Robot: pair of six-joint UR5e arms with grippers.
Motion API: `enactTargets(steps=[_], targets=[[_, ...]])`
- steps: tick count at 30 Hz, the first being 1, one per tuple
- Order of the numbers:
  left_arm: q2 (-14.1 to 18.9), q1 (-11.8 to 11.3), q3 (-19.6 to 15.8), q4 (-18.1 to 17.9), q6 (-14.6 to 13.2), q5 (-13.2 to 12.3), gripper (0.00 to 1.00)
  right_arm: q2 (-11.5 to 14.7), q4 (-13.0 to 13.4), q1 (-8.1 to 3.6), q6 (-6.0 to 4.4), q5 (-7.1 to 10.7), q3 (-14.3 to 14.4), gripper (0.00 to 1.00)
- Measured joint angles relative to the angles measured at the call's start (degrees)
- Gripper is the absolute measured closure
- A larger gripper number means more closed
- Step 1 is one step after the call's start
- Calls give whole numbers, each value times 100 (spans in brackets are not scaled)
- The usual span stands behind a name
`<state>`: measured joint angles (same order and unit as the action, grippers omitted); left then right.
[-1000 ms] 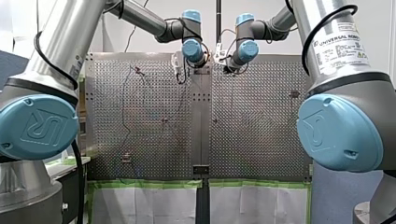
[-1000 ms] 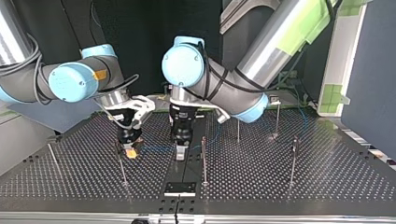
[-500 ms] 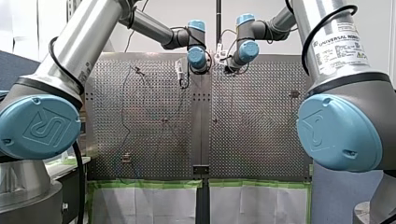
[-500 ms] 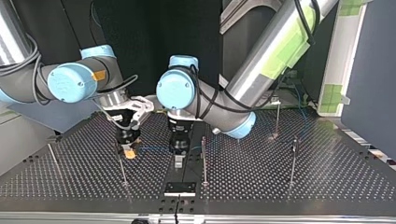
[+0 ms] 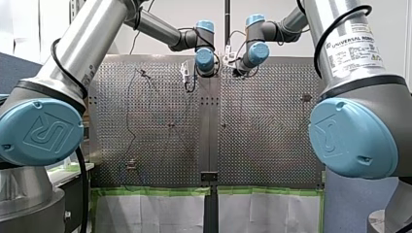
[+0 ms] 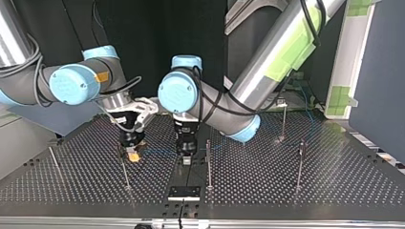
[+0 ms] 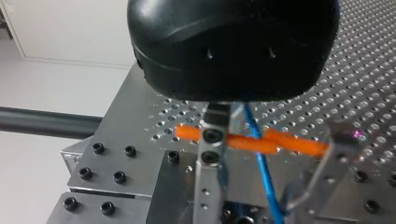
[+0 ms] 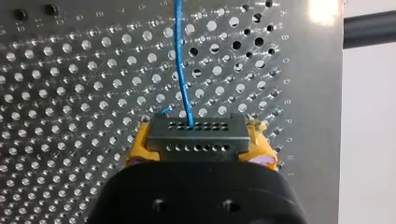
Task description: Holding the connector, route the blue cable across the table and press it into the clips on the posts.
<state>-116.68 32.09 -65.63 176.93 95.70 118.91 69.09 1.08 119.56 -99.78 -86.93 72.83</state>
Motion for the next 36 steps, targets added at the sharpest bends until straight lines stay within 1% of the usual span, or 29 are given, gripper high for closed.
enactTargets(steps=[5,11,16,21,25,29,33,34,35,36], targets=[[-1,41,-14,108,-7,275,100,2,-22,20,0,9,0,100],[8,98,-158,211,17,474,100,10,-89,47,3,9,17,100],[10,162,-373,319,52,531,100,44,-120,72,2,9,89,100],[59,224,-617,327,124,541,100,168,-136,87,-1,8,158,100],[209,243,-827,192,174,533,100,221,-134,82,-1,-3,289,100],[404,236,-1082,-52,258,525,100,233,-128,85,0,-4,505,100],[461,230,-1336,-306,355,520,100,241,-125,85,9,-8,686,100],[465,233,-1398,-361,367,518,96,244,-123,84,9,-9,726,100],[467,237,-1476,-437,379,514,89,245,-123,83,9,-8,774,100],[468,241,-1536,-481,389,510,89,246,-122,83,9,-8,806,100]])
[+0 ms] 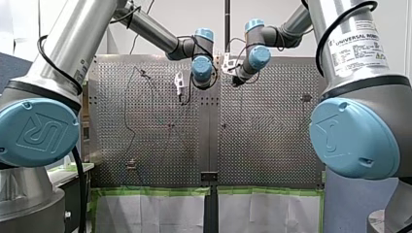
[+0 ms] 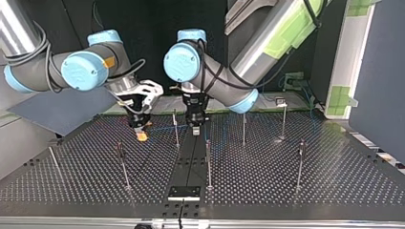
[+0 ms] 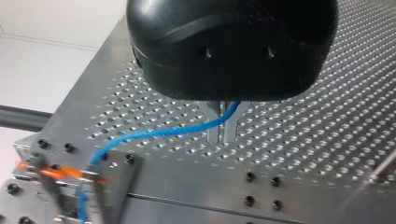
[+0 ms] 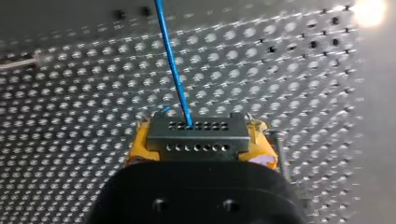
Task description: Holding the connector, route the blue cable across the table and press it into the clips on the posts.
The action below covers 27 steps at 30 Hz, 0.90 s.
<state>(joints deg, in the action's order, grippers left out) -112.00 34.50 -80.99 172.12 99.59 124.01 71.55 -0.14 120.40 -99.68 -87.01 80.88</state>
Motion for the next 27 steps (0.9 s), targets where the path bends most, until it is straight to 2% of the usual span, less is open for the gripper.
enactTargets(steps=[10,17,22,27], targets=[[0,-10,-589,-218,123,-38,89,12,9,3,18,-6,206,100],[0,-43,-1001,-590,143,-131,98,13,17,11,37,-17,388,100],[0,-53,-1283,-873,146,-169,98,14,34,18,76,-30,562,100],[-6,-60,-1523,-1161,129,-337,98,14,113,39,127,-43,808,100]])
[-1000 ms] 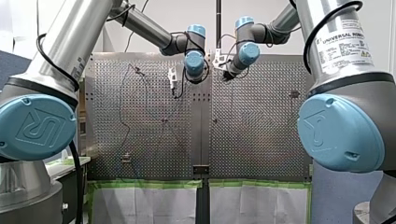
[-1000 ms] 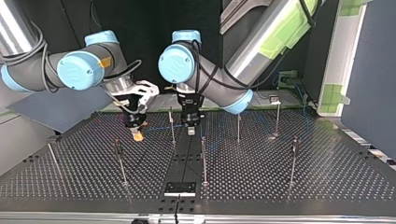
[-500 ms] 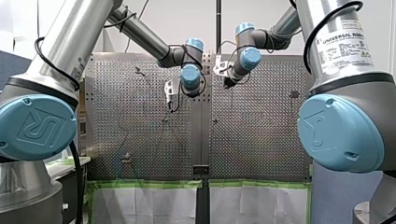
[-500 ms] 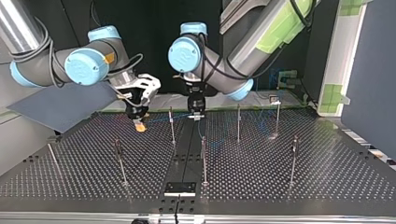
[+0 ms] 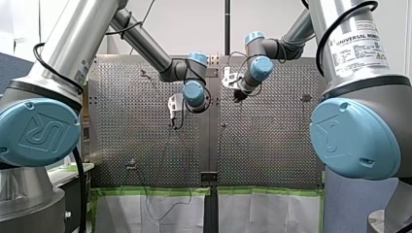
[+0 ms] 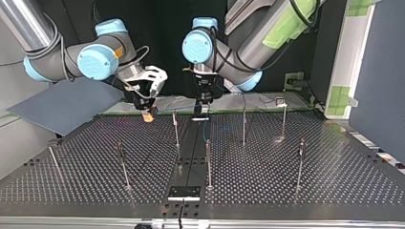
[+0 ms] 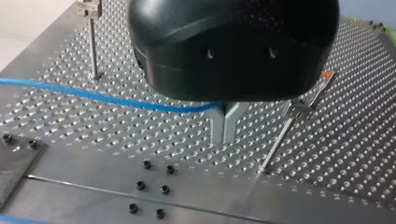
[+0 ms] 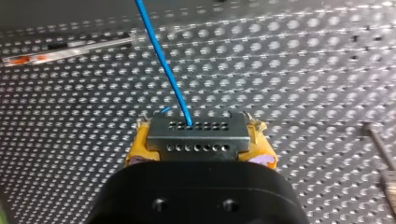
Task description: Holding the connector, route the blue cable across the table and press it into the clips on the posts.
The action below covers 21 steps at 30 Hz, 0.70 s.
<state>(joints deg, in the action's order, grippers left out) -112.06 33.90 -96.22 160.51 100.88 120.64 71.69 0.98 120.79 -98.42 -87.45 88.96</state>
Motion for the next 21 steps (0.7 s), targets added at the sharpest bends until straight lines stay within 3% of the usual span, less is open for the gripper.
enactTargets(steps=[8,15,21], targets=[[-31,-26,-111,-496,-1,-377,98,-1,456,33,-73,14,510,100],[-275,-62,-180,-715,6,-500,98,-24,888,26,-348,-8,945,100],[-417,-94,-333,-954,62,-549,98,-68,1263,-21,-419,-90,1133,100]])
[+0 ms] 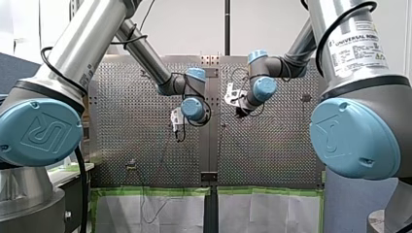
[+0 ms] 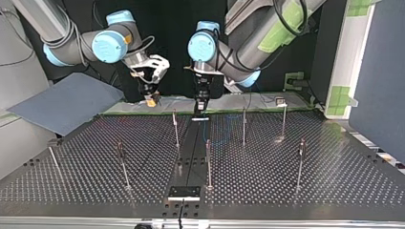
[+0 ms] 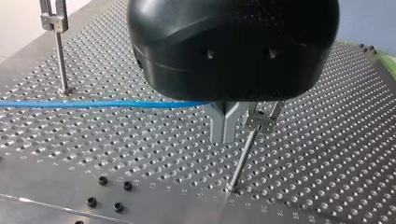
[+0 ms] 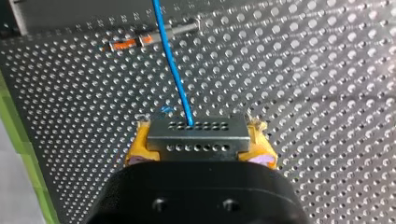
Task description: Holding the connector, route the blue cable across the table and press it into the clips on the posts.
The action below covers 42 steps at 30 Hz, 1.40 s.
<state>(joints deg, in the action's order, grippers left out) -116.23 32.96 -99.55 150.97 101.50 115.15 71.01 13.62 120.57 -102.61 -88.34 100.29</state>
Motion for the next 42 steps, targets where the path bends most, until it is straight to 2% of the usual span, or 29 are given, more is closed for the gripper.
enactTargets(steps=[7,12,22,32,42], targets=[[-83,-30,-85,-201,-6,-314,98,-318,172,-40,26,-58,20,100],[-340,-35,-25,-421,-6,-610,98,-601,184,-61,54,-66,22,100],[-804,-70,114,-773,124,-840,98,-686,221,-135,73,-73,22,100],[-1111,-91,526,-750,120,-892,98,-732,686,-418,65,-41,15,100],[-1245,-161,904,-604,116,-993,98,-843,778,-660,54,165,-75,100]])
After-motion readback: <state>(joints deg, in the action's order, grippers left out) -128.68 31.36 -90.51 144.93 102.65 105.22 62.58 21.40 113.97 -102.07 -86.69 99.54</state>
